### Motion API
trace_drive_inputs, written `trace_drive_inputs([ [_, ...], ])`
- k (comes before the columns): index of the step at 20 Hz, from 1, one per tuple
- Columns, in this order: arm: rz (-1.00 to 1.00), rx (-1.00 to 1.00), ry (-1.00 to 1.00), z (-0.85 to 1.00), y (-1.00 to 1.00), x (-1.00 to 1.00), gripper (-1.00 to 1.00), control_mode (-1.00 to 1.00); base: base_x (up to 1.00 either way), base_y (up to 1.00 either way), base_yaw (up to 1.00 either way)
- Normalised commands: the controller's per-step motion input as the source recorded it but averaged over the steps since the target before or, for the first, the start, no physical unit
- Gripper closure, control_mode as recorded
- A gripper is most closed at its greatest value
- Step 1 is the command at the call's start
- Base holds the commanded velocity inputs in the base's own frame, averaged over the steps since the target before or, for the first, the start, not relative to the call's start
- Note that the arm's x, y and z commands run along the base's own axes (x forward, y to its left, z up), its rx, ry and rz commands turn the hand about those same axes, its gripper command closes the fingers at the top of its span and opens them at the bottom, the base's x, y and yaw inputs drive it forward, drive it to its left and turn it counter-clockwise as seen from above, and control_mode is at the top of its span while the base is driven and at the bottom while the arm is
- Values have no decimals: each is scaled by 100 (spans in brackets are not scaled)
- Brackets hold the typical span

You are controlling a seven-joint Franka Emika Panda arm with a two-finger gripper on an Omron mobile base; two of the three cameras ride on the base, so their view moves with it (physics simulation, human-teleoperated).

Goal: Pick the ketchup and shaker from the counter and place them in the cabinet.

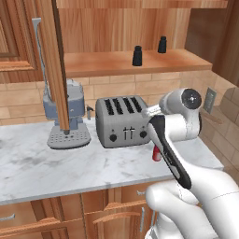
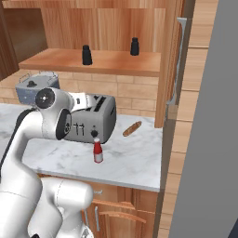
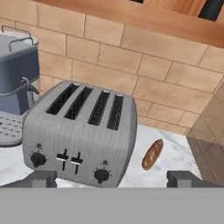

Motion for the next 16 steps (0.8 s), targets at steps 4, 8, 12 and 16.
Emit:
trace_drive_inputs([
  [4,-1,0,16,-34,0,0,-100,-100,0,0,0],
  [8,-2,0,15,-22,0,0,-100,-100,0,0,0],
  [12,-2,0,6,0,0,0,-100,-100,0,0,0],
  [16,-1,0,4,0,-9,0,-100,-100,0,0,0],
])
